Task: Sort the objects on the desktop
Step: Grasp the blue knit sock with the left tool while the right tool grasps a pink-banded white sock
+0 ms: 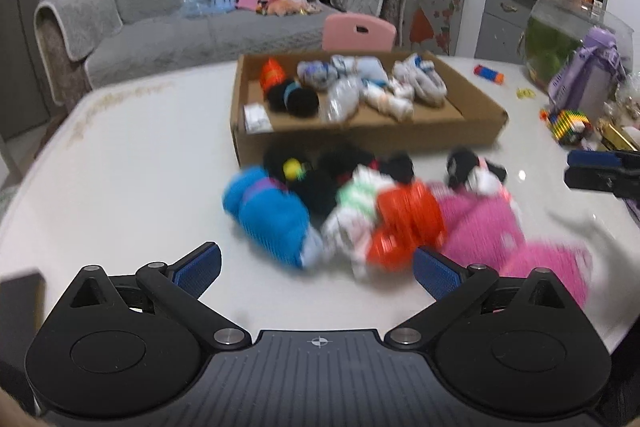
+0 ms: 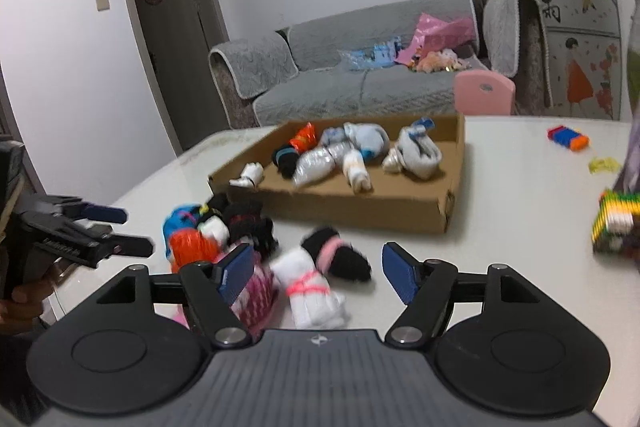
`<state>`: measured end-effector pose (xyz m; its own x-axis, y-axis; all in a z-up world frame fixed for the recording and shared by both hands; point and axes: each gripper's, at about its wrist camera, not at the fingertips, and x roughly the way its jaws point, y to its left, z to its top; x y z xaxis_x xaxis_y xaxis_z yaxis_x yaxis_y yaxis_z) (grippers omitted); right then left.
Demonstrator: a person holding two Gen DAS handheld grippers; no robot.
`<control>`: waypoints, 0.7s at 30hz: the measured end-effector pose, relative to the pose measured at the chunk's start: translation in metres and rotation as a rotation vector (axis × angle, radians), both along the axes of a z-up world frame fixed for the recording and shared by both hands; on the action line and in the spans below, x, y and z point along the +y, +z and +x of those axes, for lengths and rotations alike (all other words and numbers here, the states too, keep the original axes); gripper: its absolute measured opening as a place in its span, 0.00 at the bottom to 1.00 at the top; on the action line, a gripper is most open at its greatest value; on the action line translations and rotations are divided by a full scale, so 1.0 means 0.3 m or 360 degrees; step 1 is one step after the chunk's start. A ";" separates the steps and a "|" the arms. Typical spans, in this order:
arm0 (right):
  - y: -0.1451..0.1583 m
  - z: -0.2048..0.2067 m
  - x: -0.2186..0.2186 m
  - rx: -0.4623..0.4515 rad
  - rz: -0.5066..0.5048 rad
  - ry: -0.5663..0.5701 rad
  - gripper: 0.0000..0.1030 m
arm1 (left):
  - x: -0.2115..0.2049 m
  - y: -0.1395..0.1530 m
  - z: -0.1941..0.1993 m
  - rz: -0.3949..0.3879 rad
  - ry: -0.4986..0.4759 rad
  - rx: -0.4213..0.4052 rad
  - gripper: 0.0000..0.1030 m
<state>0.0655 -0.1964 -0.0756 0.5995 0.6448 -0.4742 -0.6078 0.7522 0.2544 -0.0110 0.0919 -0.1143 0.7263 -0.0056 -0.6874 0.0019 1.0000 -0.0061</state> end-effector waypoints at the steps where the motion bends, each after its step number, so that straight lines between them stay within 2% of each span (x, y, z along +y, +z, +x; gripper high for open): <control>1: -0.007 0.004 -0.004 0.0014 0.0011 -0.0013 0.65 | -0.002 -0.007 -0.011 0.0003 -0.0003 0.0004 1.00; 5: -0.034 -0.003 -0.005 0.0018 0.0023 -0.0015 0.65 | 0.008 -0.007 -0.006 0.0024 0.0049 0.0005 1.00; 13: -0.104 0.066 0.067 0.0078 -0.0029 0.0019 0.65 | 0.140 0.008 0.141 -0.0219 0.0285 0.0059 1.00; 21: -0.133 0.052 0.081 0.0096 -0.0063 0.0052 0.65 | 0.165 -0.034 0.274 -0.0227 0.0359 0.0164 1.00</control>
<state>0.0812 -0.1721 -0.1154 0.5481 0.6434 -0.5345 -0.6166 0.7426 0.2616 0.0713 0.1414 -0.1246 0.6464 0.0461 -0.7616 -0.2286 0.9640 -0.1357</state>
